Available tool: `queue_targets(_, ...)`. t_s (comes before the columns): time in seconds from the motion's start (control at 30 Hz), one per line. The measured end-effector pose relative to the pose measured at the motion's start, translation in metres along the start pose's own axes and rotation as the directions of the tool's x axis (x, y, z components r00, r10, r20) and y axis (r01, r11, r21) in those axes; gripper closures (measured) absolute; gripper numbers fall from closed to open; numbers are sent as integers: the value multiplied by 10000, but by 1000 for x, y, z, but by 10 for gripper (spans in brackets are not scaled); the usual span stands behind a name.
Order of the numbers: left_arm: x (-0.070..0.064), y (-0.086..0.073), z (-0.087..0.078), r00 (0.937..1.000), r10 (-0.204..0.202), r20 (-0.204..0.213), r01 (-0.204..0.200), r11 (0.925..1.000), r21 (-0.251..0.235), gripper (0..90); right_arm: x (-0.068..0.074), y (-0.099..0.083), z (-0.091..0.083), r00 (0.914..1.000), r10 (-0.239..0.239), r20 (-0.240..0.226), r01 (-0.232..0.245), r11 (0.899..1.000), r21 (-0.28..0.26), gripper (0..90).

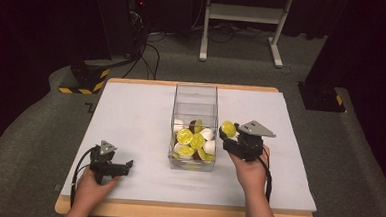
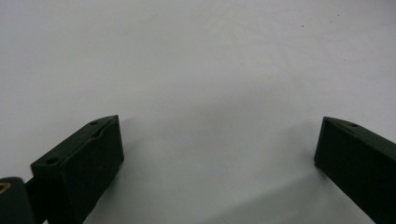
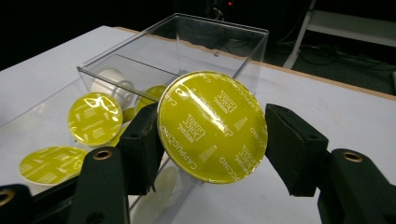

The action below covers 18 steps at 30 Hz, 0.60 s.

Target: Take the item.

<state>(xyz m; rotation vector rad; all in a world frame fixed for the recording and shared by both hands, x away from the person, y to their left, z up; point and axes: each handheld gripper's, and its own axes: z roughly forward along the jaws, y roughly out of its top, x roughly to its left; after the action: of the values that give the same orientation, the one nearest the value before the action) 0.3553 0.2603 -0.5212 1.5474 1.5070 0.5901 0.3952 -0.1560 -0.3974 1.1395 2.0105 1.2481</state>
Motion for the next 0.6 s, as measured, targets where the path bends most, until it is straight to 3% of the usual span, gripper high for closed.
queue_targets(0.3,0,0,0,10000,7,-5,-7,10000,10,15,-17,-6,4,9988,252,408,-260,9995,173,406)
queue_targets(0.6,0,0,0,10000,23,-6,-23,10000,13,15,-43,-17,13,9935,577,984,-629,9967,505,406)
